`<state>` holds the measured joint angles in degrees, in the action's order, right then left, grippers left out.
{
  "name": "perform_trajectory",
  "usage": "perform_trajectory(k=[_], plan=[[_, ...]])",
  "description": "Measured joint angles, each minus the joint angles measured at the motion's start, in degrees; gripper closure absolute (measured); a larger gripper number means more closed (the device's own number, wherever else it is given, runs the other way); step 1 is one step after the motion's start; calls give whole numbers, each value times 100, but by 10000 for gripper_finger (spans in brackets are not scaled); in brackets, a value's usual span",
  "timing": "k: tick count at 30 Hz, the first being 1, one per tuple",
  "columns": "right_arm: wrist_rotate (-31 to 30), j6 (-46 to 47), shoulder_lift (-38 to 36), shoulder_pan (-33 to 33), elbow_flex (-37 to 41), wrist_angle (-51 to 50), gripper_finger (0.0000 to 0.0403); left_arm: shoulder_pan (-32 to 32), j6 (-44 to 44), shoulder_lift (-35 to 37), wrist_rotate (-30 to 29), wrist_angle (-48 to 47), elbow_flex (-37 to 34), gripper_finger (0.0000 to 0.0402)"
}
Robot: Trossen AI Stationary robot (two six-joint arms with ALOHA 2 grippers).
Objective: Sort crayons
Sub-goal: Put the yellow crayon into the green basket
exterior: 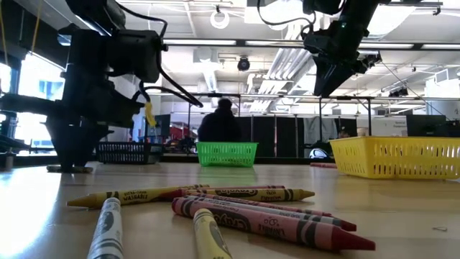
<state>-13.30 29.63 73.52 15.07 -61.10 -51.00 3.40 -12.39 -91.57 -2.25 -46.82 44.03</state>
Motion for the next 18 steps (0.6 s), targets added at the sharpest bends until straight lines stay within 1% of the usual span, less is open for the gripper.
perform_trajectory(k=[2,6,7,10,14,18], plan=[[0,-2,0,0,0,0,286,0,219,-5,37,-11,43,344],[0,-1,0,0,0,-17,286,-7,512,-24,204,-28,123,390],[0,10,0,0,0,-22,286,-14,575,-27,213,-22,146,395],[1,44,0,0,0,-25,286,-85,682,-54,286,175,330,394],[1,55,0,-1,0,-20,286,-241,712,-37,-81,55,886,399],[24,57,0,0,0,-18,286,-492,195,-11,-269,347,1712,397]])
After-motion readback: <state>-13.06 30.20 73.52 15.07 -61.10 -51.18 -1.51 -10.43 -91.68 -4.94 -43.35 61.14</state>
